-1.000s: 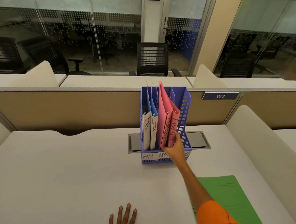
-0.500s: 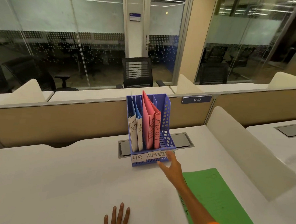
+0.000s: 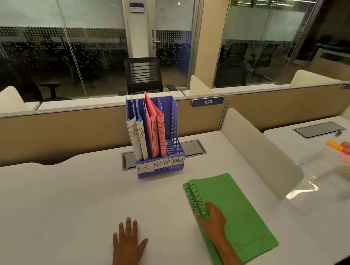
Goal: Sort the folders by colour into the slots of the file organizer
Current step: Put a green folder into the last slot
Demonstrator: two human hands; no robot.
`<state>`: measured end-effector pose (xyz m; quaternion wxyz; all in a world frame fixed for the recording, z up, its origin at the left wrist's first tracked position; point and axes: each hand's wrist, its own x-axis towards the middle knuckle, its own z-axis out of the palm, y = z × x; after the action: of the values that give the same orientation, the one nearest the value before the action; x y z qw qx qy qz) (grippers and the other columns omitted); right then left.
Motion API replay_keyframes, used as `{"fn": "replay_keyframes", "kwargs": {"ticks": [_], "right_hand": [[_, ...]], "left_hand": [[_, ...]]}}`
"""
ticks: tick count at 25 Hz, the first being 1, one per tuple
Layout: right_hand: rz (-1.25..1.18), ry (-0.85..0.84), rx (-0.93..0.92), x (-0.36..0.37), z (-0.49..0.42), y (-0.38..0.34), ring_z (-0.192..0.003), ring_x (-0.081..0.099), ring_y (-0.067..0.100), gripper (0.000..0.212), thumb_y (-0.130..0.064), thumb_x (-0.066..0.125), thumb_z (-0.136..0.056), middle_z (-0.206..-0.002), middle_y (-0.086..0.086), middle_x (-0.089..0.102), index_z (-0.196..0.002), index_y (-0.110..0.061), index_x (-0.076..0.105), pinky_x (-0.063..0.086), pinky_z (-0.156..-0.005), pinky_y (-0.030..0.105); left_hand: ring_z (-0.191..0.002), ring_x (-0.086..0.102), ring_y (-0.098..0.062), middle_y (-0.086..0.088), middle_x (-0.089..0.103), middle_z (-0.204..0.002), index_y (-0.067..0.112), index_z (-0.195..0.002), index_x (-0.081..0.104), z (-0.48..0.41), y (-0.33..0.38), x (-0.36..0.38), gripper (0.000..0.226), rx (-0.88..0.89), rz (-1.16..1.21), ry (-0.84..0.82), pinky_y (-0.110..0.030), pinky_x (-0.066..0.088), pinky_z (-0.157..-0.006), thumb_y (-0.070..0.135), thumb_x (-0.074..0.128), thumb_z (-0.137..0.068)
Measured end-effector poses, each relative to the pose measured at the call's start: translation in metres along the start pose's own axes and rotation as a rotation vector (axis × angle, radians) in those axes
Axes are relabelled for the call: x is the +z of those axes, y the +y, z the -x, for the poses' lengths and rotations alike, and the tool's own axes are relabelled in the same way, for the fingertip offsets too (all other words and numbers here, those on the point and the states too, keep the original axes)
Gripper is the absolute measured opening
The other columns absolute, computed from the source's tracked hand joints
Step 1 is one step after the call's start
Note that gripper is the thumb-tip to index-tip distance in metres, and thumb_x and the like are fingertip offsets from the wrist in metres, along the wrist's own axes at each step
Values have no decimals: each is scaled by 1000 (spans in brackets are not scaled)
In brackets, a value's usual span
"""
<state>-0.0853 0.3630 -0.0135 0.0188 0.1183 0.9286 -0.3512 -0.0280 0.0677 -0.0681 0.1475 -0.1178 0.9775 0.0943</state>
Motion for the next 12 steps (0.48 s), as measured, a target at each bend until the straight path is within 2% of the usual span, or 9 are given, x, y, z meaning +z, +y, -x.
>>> {"fn": "replay_keyframes", "kwargs": {"ticks": [2,4,7,9,10,12], "right_hand": [[165,-11,31,-1,8,16,-136,35,23,76,-48,71,-80,-148,6,41,-141,-18,38,29,-110,43],[310,-56,103,-2,14,27,-144,21,30,94,-65,63,-77,-158,10,21,-148,-17,25,26,-113,51],[379,-109,174,2,23,39,-147,6,39,109,-77,51,-76,-162,14,1,-152,-12,7,18,-115,59],[399,-107,167,5,27,44,-147,6,40,108,-79,43,-78,-162,16,0,-153,-11,4,18,-115,59],[414,-99,156,4,28,46,-147,8,39,105,-79,40,-80,-162,16,1,-153,-11,5,19,-116,58],[445,-78,124,2,28,48,-147,12,36,98,-76,33,-84,-162,15,6,-153,-11,9,24,-115,54]], "left_hand": [[-150,-9,-30,-3,-20,-161,22,-153,-8,2,3,2,93,-24,-12,-22,-50,7,-121,79,0,-80],[-150,-9,-32,-5,-19,-162,20,-154,-7,5,8,1,83,-25,-22,-60,-49,9,-121,67,22,-92],[-150,-6,-33,-7,-15,-163,18,-154,-5,10,12,-2,82,-20,-40,-59,-48,11,-121,65,24,-93],[-150,-5,-33,-7,-14,-163,17,-154,-5,17,17,-10,95,-14,-41,-85,-46,12,-121,79,4,-81],[-150,-5,-33,-7,-15,-162,17,-154,-5,20,18,-14,113,-18,-21,-92,-45,12,-121,86,-15,-64],[-150,-5,-32,-8,-16,-162,17,-153,-6,18,18,-17,142,-20,-21,-105,-44,11,-120,81,-43,-32]]}}
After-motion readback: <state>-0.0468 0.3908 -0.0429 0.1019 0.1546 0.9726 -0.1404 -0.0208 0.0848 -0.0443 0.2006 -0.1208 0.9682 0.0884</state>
